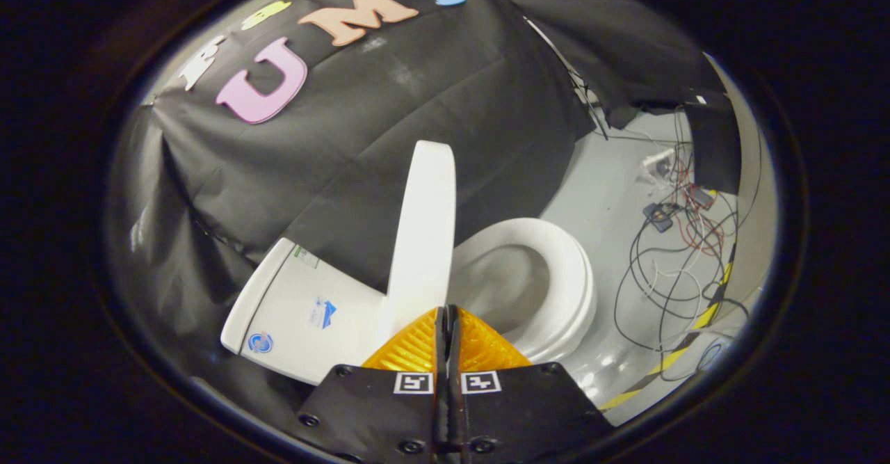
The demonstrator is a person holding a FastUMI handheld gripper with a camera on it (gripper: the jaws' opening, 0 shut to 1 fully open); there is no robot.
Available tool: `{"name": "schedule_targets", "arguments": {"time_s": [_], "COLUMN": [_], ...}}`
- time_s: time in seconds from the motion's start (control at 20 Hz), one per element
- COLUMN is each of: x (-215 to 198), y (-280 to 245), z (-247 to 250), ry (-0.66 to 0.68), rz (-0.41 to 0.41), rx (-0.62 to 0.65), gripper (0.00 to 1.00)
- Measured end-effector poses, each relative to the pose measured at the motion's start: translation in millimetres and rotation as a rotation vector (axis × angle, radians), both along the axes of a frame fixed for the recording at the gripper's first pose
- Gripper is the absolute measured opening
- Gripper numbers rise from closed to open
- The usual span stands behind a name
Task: Open the toilet lid.
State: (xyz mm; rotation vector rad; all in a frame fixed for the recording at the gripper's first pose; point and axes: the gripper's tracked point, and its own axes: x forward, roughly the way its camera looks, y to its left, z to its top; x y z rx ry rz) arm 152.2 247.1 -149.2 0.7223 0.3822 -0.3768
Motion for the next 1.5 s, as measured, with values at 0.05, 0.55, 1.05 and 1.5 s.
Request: {"name": "schedule_targets", "arguments": {"time_s": [0.05,0.55,1.05,1.5], "x": [2,12,33,57], "y": [2,20,57,108], "z": [3,31,69,104], "ry": [0.002,0.015,-0.011,-0.043], "rz": [0.004,0.042,0.131,0.217], "rx": [-0.018,-0.13,-0.262,-0.39], "gripper": [0.0,0.0,0.0,0.01]}}
